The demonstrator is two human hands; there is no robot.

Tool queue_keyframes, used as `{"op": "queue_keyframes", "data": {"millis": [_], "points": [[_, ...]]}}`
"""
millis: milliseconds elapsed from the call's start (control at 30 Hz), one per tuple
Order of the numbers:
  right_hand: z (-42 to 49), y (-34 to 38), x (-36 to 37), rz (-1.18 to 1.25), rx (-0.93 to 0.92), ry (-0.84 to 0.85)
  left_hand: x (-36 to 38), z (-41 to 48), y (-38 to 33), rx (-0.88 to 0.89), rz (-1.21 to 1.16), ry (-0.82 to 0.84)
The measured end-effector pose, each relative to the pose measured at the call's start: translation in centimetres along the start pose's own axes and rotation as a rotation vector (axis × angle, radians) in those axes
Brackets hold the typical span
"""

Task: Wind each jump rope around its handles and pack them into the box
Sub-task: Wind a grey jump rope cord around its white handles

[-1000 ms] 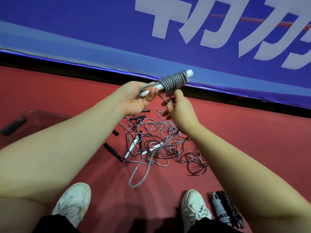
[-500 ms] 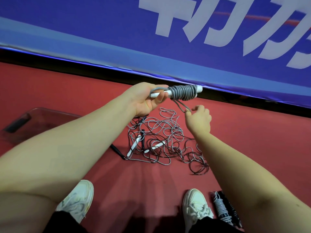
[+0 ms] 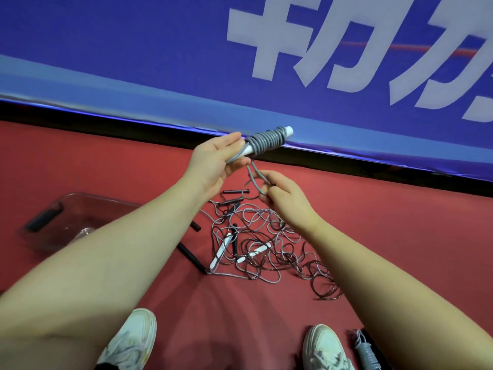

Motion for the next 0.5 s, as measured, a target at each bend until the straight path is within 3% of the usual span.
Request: {"op": "queue_keyframes", "data": {"millis": [133,267,400,500], "points": [[-0.5,3.4,-0.2,-0.145,-0.126,0.004,0.9,-0.3,-1.3,0.082,0.080,0.085],[-0.7,6.0,-3.1,-0.312,-0.216,-0.190,1.2,-0.5,-1.5,0.151,0.411,0.159],[-0.7,6.2,-4.3,-0.265,-0.127,-0.199,2.4,-1.3,-2.1,0.253,0.600,0.251],[-0.5,4.9,-4.2,-0.110,0.087,-0.168,2.8,-1.5,-2.7,0.329,0.842,0.181]]}}
Point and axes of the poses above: each hand's wrist, its own z-axis towards the middle knuckle, its own x-axis out of the palm, y = z × x, the point moved 9 cm from there along z, towards the middle knuckle, and after that the axes turned 6 degrees about z, right-handed, at the moved point
